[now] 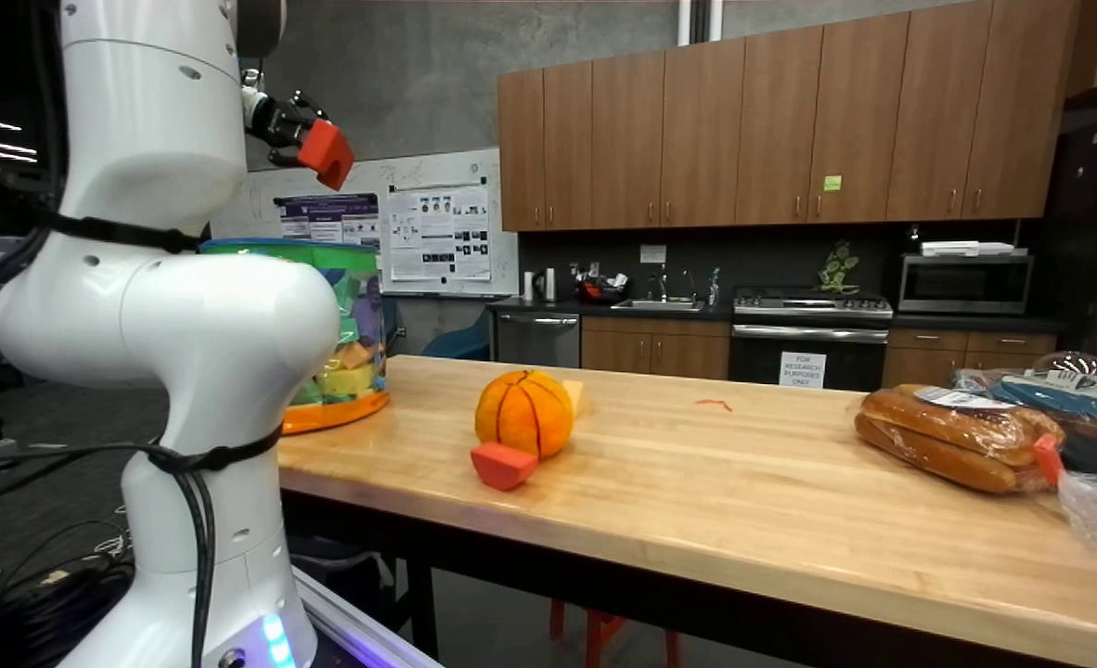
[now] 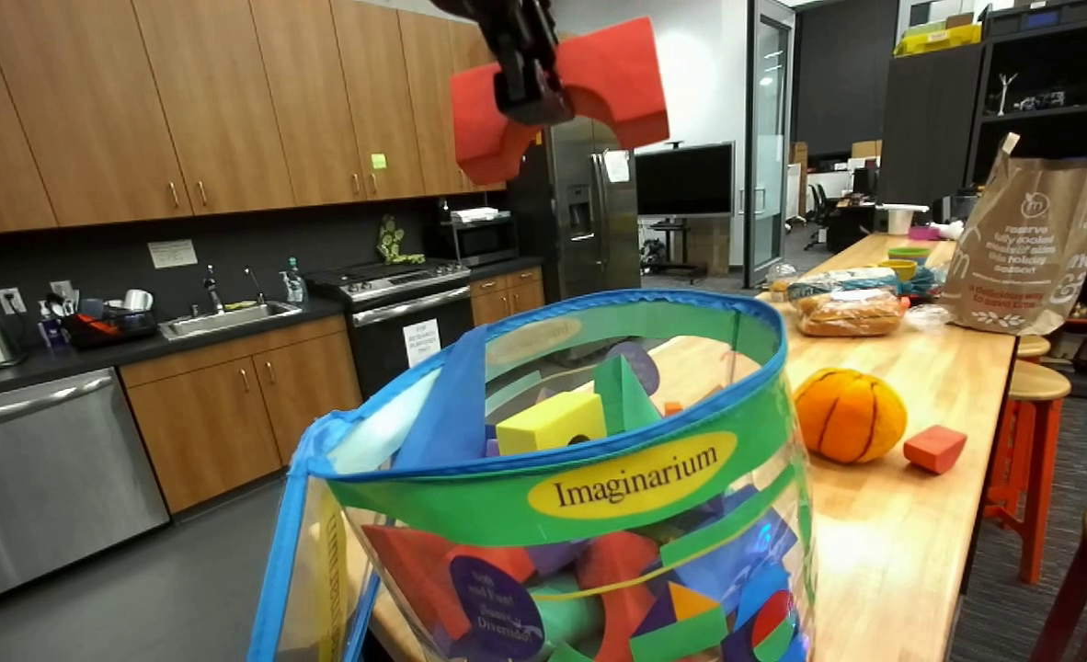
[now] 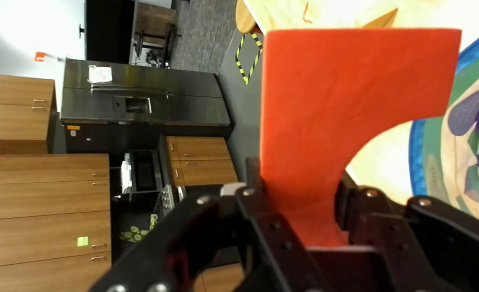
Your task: Lift the orange toy on the right and put it in the bag
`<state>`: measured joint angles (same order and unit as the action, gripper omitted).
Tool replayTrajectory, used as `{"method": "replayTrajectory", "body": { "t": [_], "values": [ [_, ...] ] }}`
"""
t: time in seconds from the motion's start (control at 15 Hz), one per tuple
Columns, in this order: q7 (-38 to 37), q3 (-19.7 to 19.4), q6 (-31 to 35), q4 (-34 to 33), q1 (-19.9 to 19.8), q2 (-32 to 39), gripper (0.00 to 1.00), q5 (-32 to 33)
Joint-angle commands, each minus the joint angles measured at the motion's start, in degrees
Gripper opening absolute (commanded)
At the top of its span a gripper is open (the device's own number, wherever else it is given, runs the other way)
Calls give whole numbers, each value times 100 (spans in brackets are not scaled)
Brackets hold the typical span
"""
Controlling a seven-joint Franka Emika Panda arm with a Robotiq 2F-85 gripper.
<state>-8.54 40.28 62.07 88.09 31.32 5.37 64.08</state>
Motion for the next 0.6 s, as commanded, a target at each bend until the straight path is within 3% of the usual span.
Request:
{"method": "replayTrajectory", "body": {
  "t": [0.0,0.53],
  "values": [
    [353,-72,-332,-312,63,30,16,-447],
    [602,-111,-754,-613,61,42,16,-1380]
  ]
}}
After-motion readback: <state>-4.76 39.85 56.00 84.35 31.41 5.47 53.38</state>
